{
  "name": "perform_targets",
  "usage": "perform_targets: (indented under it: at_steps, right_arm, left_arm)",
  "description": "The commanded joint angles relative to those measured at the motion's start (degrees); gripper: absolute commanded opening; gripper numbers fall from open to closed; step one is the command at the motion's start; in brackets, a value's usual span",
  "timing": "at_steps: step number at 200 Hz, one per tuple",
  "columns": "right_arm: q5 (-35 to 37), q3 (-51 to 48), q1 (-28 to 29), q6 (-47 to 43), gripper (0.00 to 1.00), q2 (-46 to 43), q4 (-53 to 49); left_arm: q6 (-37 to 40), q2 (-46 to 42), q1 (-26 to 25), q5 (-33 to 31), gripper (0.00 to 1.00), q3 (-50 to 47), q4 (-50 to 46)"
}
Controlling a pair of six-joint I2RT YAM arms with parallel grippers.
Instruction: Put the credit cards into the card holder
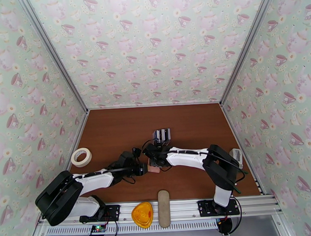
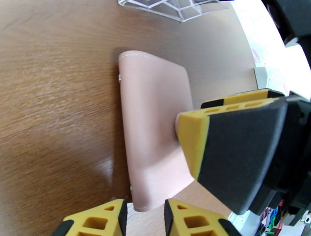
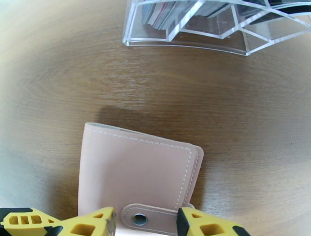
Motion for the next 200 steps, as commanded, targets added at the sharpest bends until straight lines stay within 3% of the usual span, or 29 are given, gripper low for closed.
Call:
perform_targets:
  at_steps: [1, 57, 102, 200]
  right_arm:
    - [-1.6, 1.6, 0.2, 0.2, 0.47, 1.9, 0.1]
    - [-1.9, 1.6, 0.2, 0.5, 0.46, 3.2, 0.1]
    - [-1.7, 2.1, 0.2, 0.0, 0.25, 3.4, -0.6]
    - [-2.3, 0.7, 0.2, -1.3, 0.01, 1.8, 0.8]
  left_arm:
    - [-0.6, 1.1, -0.4, -2.2, 0.32, -0.5, -1.0]
    - [-1.5, 1.9, -0.6, -3.0, 0.34, -0.5, 0.4]
    - [-1.3, 1.9, -0.6, -4.1, 0.35, 1.1, -0.7]
    - [-1.4, 8.8, -0.5, -6.9, 0.32, 5.9, -3.1]
